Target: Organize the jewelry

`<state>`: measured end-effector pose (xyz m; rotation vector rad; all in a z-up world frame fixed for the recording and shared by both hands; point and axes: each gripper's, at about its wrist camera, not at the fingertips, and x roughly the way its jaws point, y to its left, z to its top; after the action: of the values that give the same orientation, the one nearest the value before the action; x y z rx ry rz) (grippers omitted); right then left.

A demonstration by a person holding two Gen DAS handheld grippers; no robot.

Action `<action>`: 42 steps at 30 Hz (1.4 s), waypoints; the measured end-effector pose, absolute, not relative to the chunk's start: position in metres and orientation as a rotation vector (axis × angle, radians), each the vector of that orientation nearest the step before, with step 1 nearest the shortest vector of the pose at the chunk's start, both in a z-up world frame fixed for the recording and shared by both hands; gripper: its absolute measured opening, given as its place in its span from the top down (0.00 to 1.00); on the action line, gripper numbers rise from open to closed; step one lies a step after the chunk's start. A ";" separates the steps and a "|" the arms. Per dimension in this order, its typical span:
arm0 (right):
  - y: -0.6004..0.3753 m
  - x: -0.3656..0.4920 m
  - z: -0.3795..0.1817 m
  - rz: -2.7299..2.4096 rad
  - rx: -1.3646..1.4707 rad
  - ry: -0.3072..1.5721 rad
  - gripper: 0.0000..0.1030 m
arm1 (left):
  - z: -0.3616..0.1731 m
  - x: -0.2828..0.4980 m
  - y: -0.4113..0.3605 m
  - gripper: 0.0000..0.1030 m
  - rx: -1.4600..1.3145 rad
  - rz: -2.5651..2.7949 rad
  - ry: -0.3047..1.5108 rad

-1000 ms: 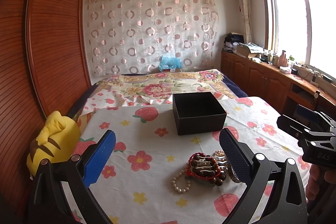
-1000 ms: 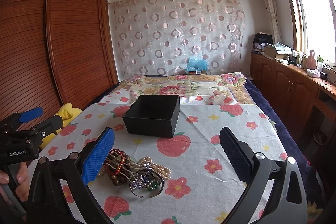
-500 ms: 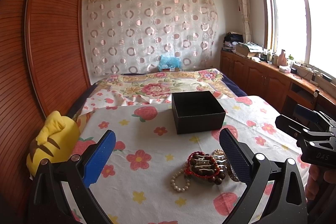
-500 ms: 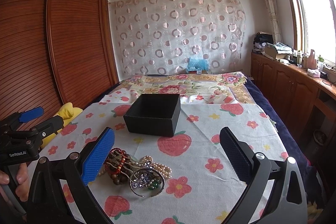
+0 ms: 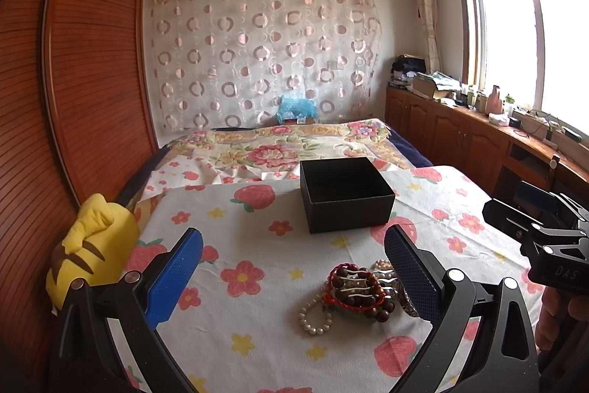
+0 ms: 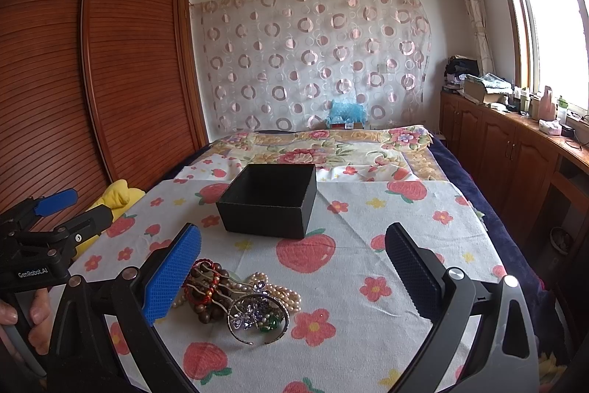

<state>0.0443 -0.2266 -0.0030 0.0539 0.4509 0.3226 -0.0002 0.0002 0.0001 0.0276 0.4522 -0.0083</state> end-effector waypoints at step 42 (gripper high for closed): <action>-0.223 0.047 -0.031 0.364 0.018 0.524 0.03 | -0.047 0.026 0.009 0.07 0.026 -0.072 0.634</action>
<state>0.0470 -0.2232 -0.0308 0.0176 0.5238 0.3639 0.0262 0.0091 -0.0471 0.0257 0.6337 -0.0717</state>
